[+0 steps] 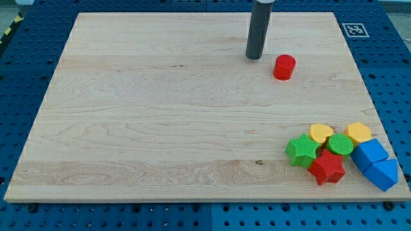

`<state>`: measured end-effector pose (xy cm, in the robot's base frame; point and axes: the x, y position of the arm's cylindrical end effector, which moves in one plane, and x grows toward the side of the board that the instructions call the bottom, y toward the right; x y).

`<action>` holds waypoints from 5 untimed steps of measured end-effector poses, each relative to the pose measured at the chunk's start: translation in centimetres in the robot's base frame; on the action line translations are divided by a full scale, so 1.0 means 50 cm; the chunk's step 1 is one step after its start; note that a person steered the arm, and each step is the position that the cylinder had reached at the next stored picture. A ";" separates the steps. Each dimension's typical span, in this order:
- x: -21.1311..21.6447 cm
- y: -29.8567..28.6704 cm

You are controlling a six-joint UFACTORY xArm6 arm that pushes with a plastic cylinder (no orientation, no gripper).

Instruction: Move the red circle closer to the yellow heart

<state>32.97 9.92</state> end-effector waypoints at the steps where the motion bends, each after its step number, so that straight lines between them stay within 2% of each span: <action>1: 0.000 0.047; 3: 0.000 0.117; 5: 0.000 0.113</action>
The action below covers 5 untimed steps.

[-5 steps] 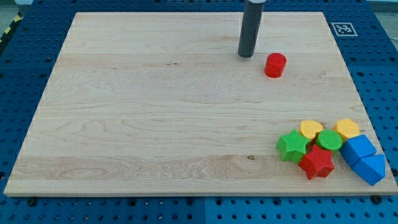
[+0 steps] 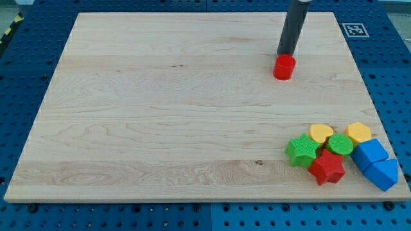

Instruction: Move the red circle closer to the yellow heart

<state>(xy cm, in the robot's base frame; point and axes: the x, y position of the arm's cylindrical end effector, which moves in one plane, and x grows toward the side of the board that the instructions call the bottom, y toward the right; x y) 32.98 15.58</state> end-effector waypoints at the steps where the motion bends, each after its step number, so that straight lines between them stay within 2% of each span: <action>1: 0.000 -0.012; 5: 0.055 -0.008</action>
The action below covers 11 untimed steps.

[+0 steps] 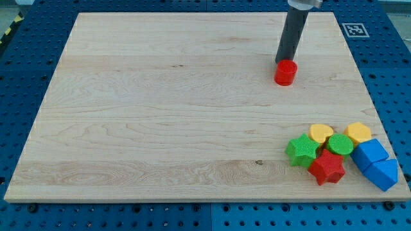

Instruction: Move the red circle closer to the yellow heart

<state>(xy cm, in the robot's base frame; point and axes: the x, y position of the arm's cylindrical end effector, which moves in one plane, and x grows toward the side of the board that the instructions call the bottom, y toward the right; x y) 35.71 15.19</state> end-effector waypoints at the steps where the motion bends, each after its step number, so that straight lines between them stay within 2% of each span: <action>1: 0.010 0.000; 3: 0.051 0.000; 7: 0.189 0.000; 11: 0.192 -0.104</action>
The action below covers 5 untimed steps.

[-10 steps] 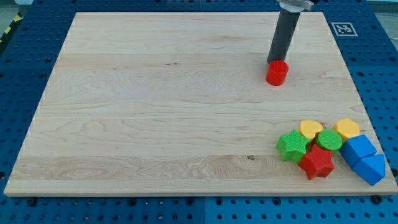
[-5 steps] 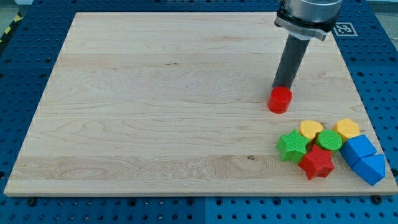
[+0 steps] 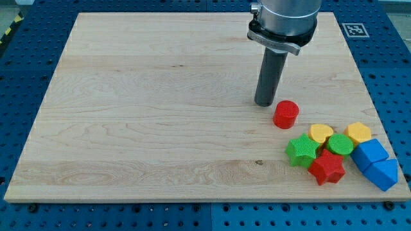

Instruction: Move the red circle closer to the yellow heart

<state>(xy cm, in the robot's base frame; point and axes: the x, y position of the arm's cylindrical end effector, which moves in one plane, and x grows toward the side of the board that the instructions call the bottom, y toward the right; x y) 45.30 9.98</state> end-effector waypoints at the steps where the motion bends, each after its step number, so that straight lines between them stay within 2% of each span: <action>1: 0.005 0.003; 5: 0.058 0.086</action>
